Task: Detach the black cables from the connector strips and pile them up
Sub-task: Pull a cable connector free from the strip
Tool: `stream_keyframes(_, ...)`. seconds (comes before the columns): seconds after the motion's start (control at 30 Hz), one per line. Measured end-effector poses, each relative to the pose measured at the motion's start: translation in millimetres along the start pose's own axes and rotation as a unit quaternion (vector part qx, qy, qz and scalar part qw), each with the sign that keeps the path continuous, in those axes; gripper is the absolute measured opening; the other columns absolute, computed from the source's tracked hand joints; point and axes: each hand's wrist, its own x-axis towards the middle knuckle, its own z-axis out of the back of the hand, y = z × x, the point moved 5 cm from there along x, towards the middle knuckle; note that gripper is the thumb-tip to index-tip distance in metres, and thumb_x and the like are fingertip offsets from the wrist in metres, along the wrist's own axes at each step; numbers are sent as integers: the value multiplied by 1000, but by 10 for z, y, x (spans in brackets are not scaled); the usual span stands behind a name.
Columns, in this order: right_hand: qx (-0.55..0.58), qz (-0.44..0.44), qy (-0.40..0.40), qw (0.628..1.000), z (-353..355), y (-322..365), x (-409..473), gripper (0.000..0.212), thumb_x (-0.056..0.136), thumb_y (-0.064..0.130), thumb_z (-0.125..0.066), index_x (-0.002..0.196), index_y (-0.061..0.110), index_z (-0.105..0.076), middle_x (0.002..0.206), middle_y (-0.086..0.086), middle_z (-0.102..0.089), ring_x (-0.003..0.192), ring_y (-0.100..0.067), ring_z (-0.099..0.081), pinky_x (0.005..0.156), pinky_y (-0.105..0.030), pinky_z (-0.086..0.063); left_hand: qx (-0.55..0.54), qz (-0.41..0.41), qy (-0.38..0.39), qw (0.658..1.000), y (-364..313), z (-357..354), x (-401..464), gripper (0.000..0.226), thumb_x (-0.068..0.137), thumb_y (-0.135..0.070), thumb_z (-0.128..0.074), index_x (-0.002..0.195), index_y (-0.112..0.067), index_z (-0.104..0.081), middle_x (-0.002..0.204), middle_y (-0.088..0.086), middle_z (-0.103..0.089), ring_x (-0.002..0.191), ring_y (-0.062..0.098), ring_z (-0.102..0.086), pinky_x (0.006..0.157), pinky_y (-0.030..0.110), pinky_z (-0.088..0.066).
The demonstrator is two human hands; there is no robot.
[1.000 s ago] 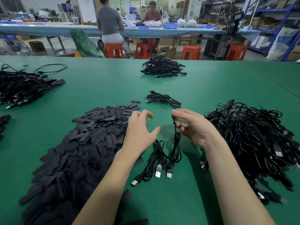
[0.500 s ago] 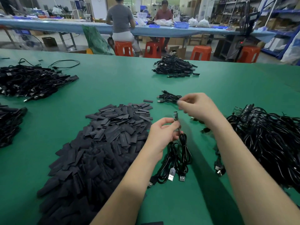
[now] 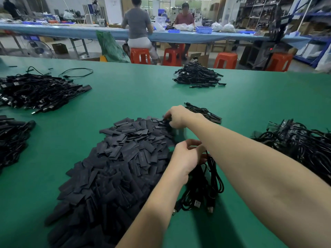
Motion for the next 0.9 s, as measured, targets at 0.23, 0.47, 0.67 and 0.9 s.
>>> stream_keyframes(0.23,34,59,-72,995,58,161,-184,18,88,25,-71,104,24,-79,104,-1,-77,97,-23,-70,87,-37,-58,15,-7,-3,1000,-18,-20,-38,27,87,1,-62,113,3,-65,86,14,-72,74,24,-67,89,46,-58)
stream_keyframes(0.47,136,59,-93,985,201,61,-365,17,87,36,-77,97,22,-77,99,-2,-75,91,-17,-69,85,-31,-56,21,-12,-6,1000,-17,-19,-15,3,95,-7,-66,96,-9,-64,78,5,-71,62,11,-69,61,23,-53)
stream_keyframes(0.67,311,-16,-231,922,291,-490,-1059,8,94,27,-70,97,20,-73,84,3,-75,70,-8,-71,71,-24,-55,23,-16,-11,1000,-69,20,8,5,96,-7,-65,100,-8,-67,75,2,-67,61,9,-63,54,18,-47)
stream_keyframes(0.9,682,-43,-246,687,-285,-886,-1783,14,93,3,-68,107,5,-71,95,-12,-75,74,-14,-71,68,-20,-56,-9,5,30,999,-150,65,-18,10,94,-6,-65,94,-12,-73,76,-2,-70,59,5,-60,50,15,-41)
